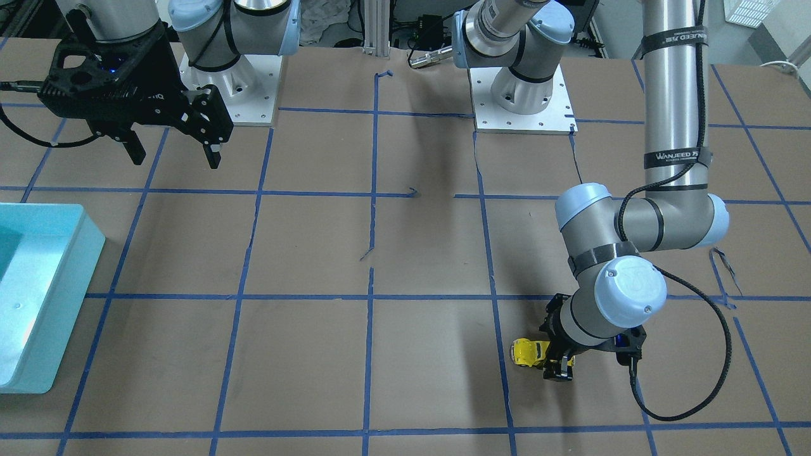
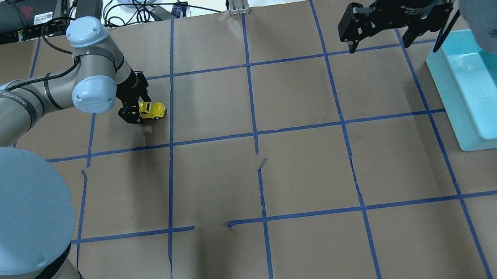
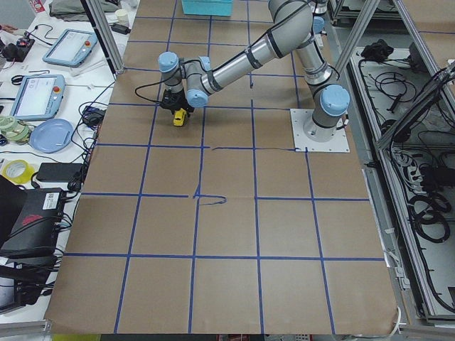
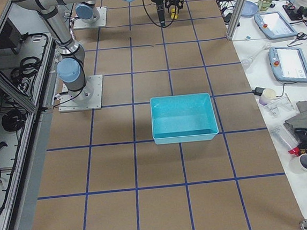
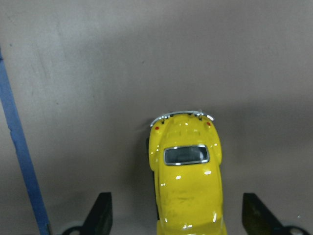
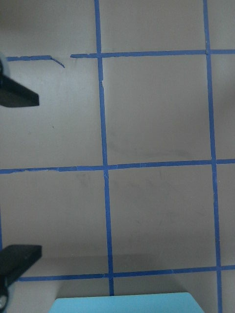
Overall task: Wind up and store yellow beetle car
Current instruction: 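Drag the held car backward along the table with the left gripper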
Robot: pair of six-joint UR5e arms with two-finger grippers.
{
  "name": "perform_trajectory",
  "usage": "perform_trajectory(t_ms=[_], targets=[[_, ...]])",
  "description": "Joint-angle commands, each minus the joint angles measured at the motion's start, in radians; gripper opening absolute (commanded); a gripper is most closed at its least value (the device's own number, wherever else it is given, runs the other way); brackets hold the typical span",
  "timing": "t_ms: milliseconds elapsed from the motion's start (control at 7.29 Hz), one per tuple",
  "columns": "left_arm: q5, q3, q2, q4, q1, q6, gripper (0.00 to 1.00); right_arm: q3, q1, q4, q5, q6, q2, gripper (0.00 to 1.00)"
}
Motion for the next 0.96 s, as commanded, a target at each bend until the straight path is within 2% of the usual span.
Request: perform_trajectory(t_ms=[0,275,412,549,824], targets=[[-0.006,0.000,0.003,0.000,0.000,0.005,0.00,0.000,-0.001,0.000,0.000,0.000,-0.001,1.00],[-0.014,0.014,0.033,-0.008,0.000,0.001,0.00,0.000,0.000,0.000,0.000,0.000,-0.001,1.00],[-0.091,0.019,0.042,-0.013,-0.008,-0.017,0.00,0.000,0.000,0.000,0.000,0.000,-0.001,1.00],[-0.136,0.014,0.041,-0.014,-0.020,-0.074,0.00,0.000,0.000,0.002,0.000,0.000,-0.001,1.00],[-0.140,0.010,0.032,-0.014,-0.061,-0.224,0.00,0.000,0.000,0.002,0.000,0.000,-0.001,1.00]])
